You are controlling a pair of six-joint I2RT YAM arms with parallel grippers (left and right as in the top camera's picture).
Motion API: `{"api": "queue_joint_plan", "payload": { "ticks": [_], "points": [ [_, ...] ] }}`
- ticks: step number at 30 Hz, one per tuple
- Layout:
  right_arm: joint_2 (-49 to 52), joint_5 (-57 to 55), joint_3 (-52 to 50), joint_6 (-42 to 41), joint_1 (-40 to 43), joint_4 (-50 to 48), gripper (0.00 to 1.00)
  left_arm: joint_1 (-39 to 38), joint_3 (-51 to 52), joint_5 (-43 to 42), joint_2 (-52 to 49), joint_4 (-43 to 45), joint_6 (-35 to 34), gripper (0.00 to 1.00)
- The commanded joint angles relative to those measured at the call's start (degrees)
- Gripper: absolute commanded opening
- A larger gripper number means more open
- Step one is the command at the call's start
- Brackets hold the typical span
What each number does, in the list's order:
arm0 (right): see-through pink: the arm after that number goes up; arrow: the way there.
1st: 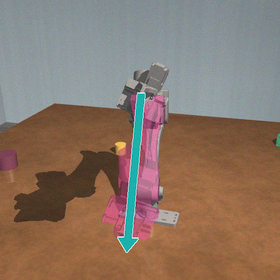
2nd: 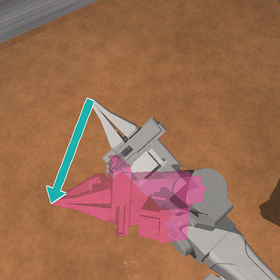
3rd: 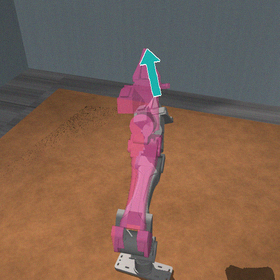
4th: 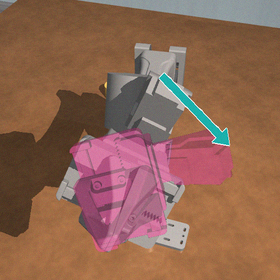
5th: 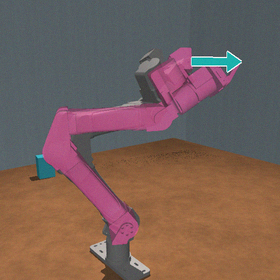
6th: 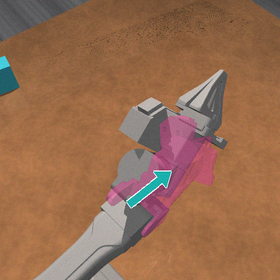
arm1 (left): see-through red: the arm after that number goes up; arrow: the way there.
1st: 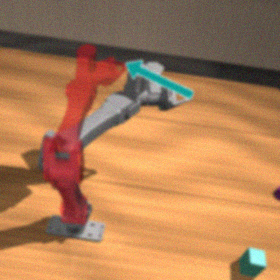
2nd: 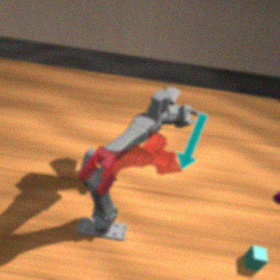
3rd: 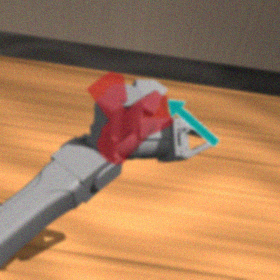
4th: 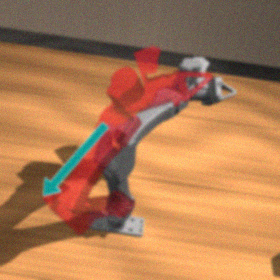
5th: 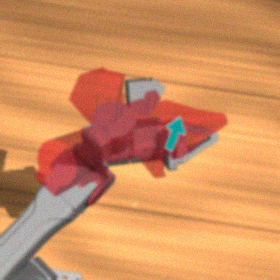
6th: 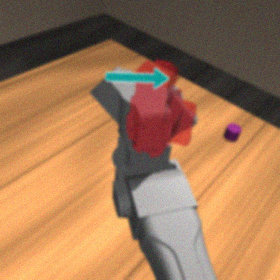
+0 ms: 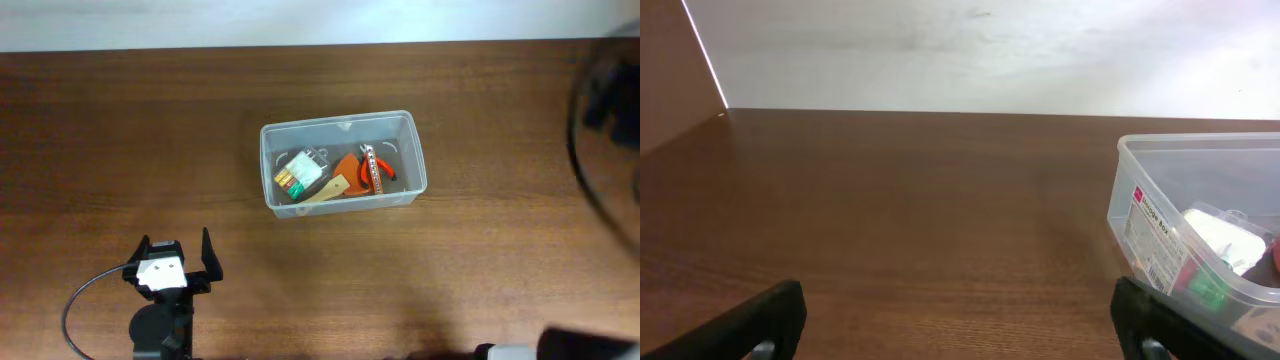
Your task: Pack container
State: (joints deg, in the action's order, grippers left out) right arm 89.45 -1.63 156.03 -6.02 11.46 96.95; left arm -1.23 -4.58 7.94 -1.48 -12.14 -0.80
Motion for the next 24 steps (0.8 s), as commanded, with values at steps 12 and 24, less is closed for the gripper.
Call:
{"api": "queue_joint_plan", "payload": {
  "ticks": [12, 24],
  "points": [
    [-18.2, -1.2, -1.2, 0.0, -10.9, 0.3, 0.99, -0.1, 0.8, 0.4, 0.6, 0.3, 1.3, 0.99],
    [-41.4, -5.7, -39.6, 0.0, -11.8, -18.7, 0.99, -0.1, 0.8, 0.4, 0.6, 0.3, 1.3, 0.99]
  ]
}}
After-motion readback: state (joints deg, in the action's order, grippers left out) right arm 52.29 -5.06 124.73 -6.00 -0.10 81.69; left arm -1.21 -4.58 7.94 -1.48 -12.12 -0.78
